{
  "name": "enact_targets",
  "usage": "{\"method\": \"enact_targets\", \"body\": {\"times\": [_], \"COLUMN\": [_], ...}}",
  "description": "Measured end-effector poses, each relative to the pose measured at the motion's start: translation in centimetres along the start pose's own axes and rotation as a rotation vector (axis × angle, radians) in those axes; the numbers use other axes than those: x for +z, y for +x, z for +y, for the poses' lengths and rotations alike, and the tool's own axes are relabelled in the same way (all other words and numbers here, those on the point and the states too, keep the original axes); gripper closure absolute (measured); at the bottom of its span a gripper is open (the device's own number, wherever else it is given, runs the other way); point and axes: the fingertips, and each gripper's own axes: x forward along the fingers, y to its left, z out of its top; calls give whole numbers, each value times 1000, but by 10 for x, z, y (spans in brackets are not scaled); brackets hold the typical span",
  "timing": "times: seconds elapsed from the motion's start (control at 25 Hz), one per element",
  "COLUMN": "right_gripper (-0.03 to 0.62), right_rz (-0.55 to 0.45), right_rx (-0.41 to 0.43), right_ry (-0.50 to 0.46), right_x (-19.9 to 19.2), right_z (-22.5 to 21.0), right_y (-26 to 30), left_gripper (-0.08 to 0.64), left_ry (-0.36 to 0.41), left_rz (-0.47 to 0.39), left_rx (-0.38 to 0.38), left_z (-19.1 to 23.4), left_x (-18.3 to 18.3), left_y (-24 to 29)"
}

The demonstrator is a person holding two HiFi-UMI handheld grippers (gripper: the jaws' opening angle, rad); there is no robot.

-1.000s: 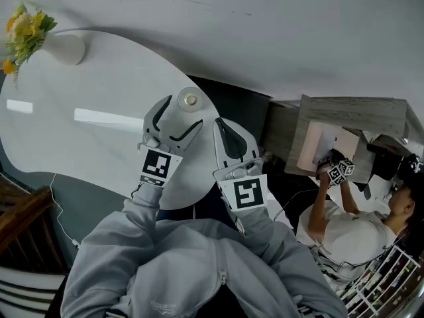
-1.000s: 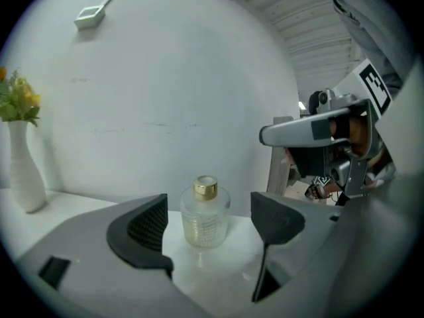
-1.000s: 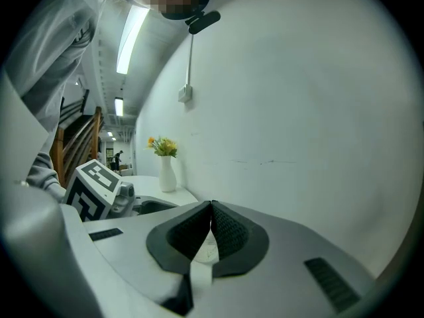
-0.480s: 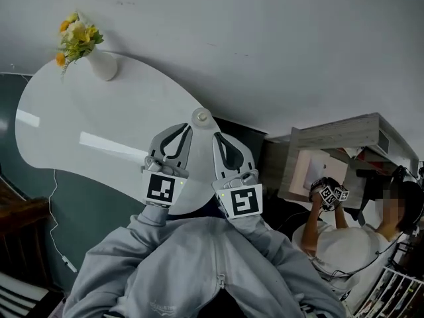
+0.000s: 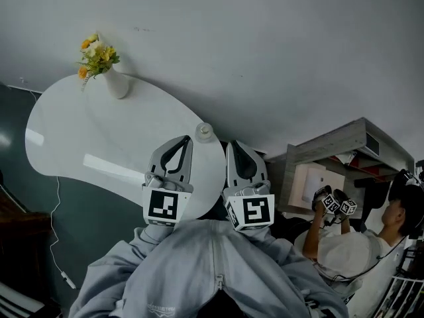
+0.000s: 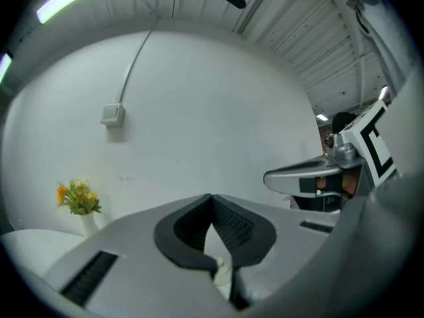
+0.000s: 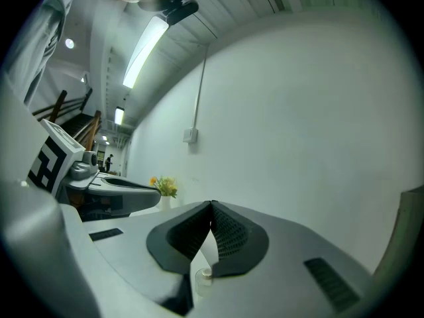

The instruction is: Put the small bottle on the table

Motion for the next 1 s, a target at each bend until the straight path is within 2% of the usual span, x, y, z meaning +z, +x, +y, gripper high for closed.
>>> {"method": "enact_targets", "body": {"times": [0.2,0.44,1.0], "right_gripper": [566,566,566], "right_rz": [-6,-5,-2], "right_rx": [-27,-11,-5], "right_ry": [16,-19,-29], "right_x": [13,16,18], "right_z": [0,9,18], "right_y": [-19,-29,-32], "left_gripper": [552,552,552], "left_ry": [-26,-10,0], "left_rz": [-3,-35,-27], "left_rx": [12,15,-23], "left_z": [-7,-14,-18], "left_x": [11,21,20], "left_y": [-16,-25,-31]}}
